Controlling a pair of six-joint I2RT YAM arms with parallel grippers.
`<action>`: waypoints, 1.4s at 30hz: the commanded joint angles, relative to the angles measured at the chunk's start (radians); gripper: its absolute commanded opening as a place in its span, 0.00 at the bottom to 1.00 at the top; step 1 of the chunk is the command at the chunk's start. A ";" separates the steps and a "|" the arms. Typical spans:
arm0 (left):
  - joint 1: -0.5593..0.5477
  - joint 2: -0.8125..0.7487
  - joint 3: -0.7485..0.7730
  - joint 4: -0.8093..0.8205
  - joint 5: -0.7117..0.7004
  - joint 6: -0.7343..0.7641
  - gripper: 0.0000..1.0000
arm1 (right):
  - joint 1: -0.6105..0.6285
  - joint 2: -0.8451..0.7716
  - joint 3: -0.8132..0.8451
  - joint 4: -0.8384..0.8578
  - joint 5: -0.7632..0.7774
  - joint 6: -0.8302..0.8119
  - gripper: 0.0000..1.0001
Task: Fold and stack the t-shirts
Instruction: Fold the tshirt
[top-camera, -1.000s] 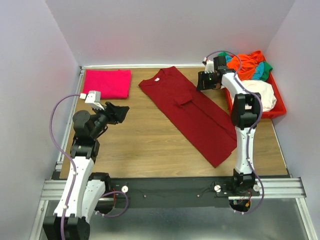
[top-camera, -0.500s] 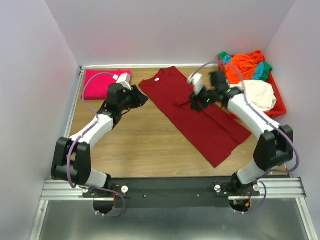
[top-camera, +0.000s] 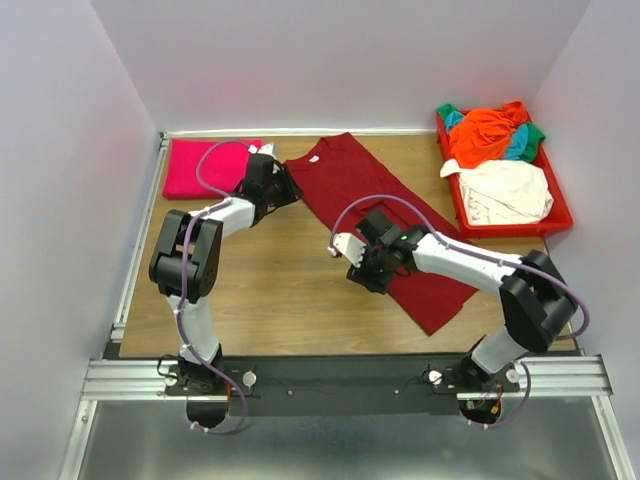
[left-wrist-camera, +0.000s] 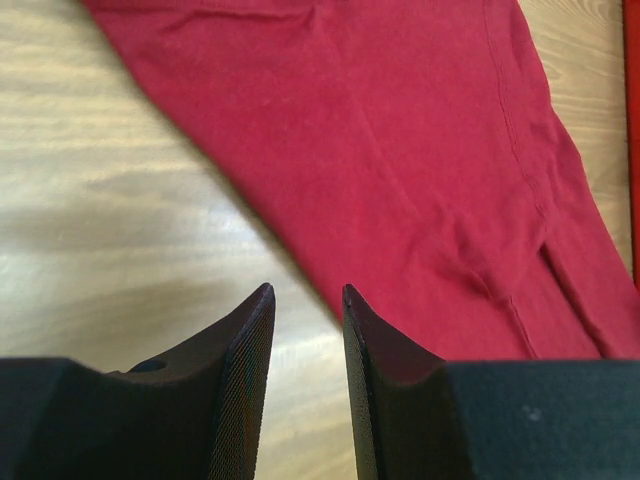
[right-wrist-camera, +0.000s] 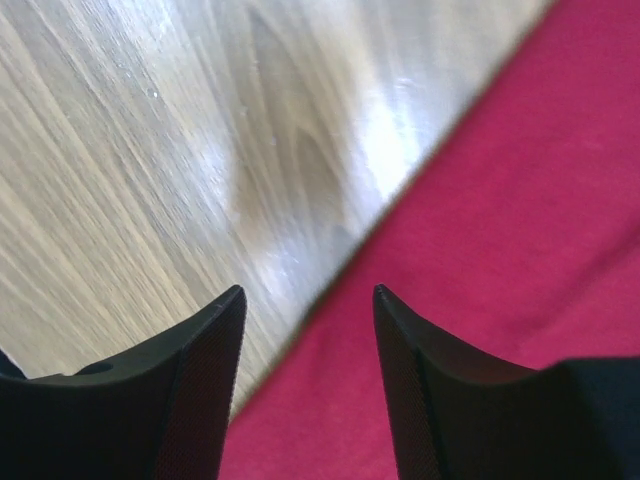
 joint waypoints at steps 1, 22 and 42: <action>-0.008 0.053 0.096 -0.022 -0.048 0.005 0.41 | 0.045 0.082 -0.018 0.014 0.095 0.060 0.58; 0.001 0.251 0.338 -0.206 -0.056 0.098 0.41 | 0.067 0.237 0.020 0.041 0.218 0.097 0.01; 0.124 -0.754 -0.170 0.035 -0.176 0.496 0.86 | 0.251 0.645 0.734 -0.182 -0.161 0.186 0.01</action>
